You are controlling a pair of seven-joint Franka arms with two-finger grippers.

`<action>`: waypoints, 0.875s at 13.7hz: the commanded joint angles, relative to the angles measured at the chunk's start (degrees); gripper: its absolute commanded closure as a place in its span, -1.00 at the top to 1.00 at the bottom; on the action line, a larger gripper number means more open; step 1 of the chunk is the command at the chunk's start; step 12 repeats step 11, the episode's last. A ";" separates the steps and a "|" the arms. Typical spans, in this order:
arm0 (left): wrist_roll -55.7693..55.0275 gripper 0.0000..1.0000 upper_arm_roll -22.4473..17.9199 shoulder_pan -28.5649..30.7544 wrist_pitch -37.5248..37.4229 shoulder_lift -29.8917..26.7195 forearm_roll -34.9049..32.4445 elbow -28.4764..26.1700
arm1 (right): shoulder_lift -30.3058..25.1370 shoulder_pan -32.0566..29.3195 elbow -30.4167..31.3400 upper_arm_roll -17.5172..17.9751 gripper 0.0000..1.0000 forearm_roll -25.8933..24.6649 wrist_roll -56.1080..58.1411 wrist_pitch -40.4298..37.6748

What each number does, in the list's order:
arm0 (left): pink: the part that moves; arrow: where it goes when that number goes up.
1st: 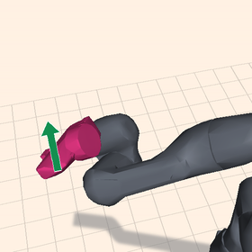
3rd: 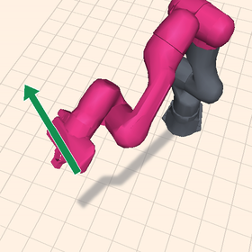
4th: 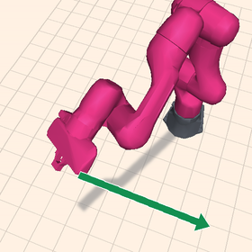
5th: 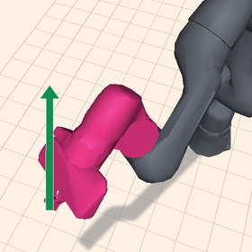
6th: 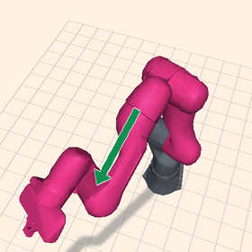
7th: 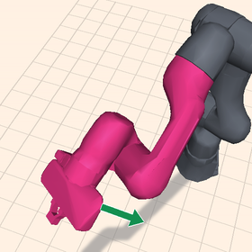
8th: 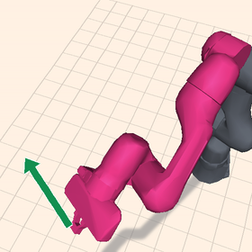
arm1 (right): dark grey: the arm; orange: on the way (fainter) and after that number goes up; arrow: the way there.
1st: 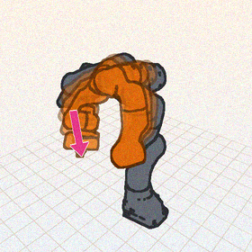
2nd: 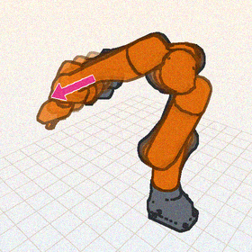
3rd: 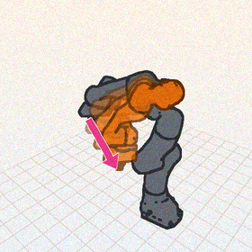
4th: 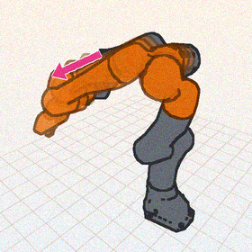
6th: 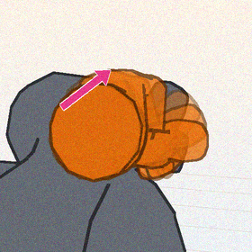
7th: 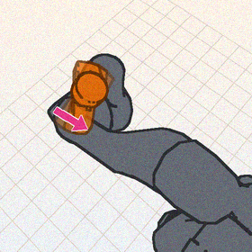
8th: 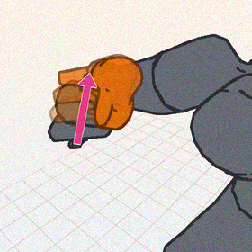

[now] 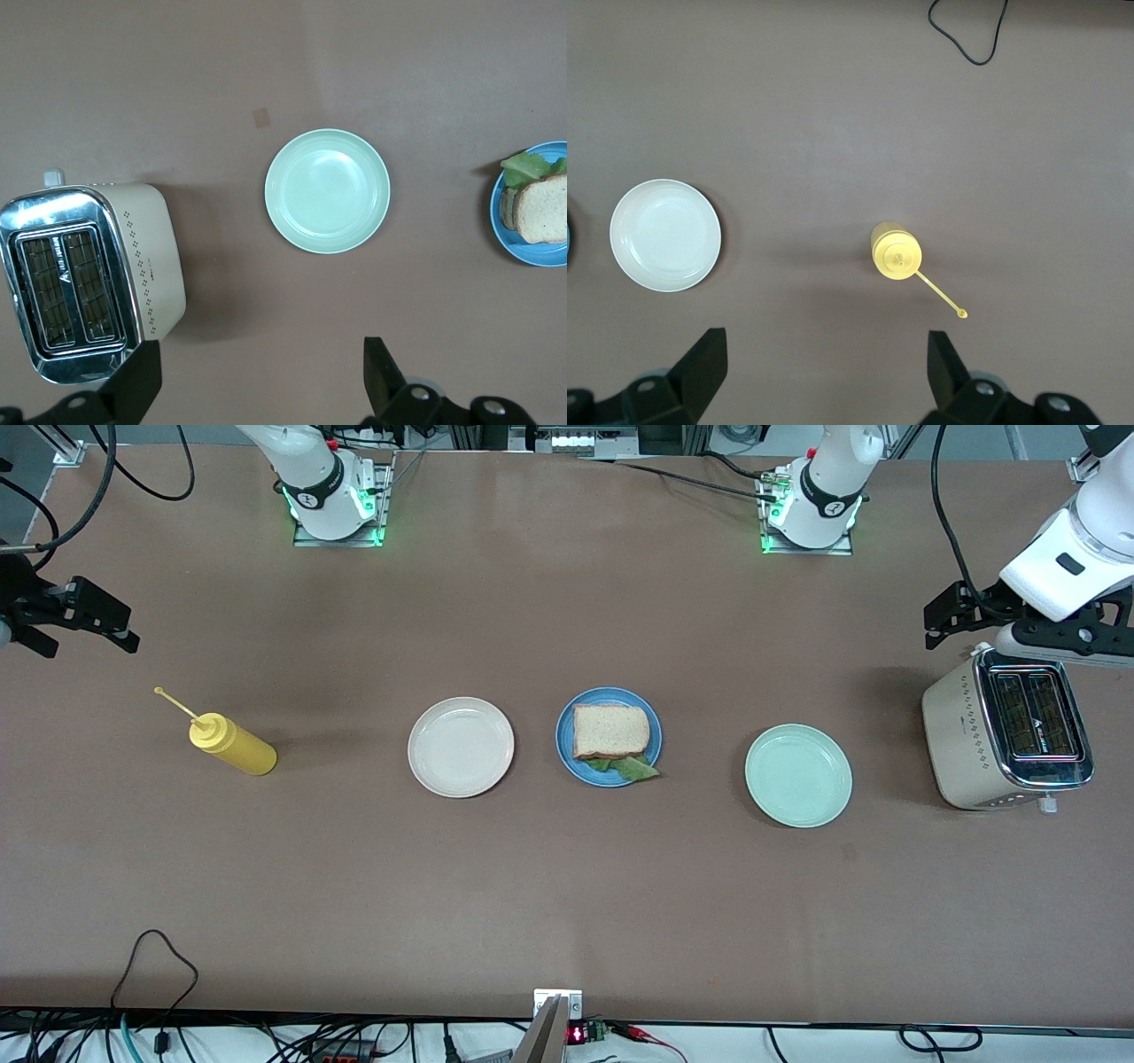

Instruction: Make sandwich in blue plate with both arms

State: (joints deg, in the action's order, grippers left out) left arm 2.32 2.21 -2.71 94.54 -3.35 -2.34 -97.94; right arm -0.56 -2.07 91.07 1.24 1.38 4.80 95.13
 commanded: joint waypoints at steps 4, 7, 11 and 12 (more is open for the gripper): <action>-1.27 1.00 -0.10 1.66 -0.94 -0.70 4.26 -0.59 | -0.14 -0.12 0.07 0.43 1.00 -0.85 0.03 0.05; -2.84 1.00 0.34 1.66 -0.94 -0.70 4.27 -0.50 | -0.14 -0.04 0.07 0.52 1.00 -0.85 0.03 -0.03; -2.94 1.00 0.61 1.57 -0.94 -0.78 3.75 -0.50 | -0.14 0.05 0.07 0.43 1.00 -0.85 0.03 -0.12; -2.94 1.00 0.61 1.57 -0.94 -0.78 3.75 -0.50 | -0.14 0.05 0.07 0.43 1.00 -0.85 0.03 -0.12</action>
